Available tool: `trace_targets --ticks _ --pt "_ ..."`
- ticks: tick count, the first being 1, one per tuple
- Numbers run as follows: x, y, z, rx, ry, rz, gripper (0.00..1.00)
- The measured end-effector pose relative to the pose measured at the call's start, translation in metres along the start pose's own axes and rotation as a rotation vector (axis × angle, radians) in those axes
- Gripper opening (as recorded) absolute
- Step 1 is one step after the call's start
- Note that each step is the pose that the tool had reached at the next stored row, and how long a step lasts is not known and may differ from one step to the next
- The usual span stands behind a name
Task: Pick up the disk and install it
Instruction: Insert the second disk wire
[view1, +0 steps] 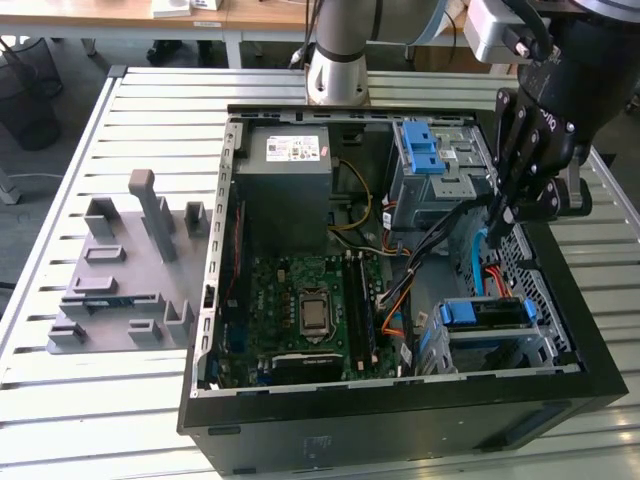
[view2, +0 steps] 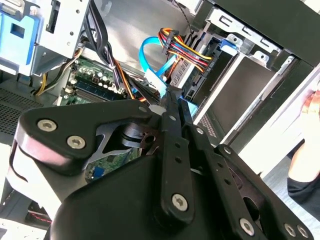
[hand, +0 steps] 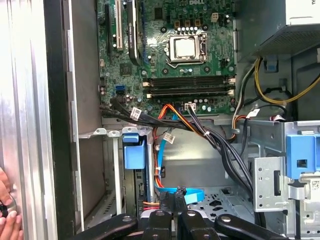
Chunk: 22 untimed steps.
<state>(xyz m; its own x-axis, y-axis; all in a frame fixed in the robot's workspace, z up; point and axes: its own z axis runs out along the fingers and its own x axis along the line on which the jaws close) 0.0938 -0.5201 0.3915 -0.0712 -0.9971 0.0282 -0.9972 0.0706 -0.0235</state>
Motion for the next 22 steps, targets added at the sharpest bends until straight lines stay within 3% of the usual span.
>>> trace_targets --ticks 6,7,15,22 --pt "-0.0010 0.0001 0.0042 0.0001 0.0007 0.000 0.19" --pt "-0.0010 0.0002 0.0046 0.0001 0.0008 0.000 0.25" --pt "-0.0012 0.0003 0.0100 0.0002 0.0010 0.000 0.25" --pt "-0.0012 0.0003 0.0120 0.0006 0.0054 0.000 0.25"
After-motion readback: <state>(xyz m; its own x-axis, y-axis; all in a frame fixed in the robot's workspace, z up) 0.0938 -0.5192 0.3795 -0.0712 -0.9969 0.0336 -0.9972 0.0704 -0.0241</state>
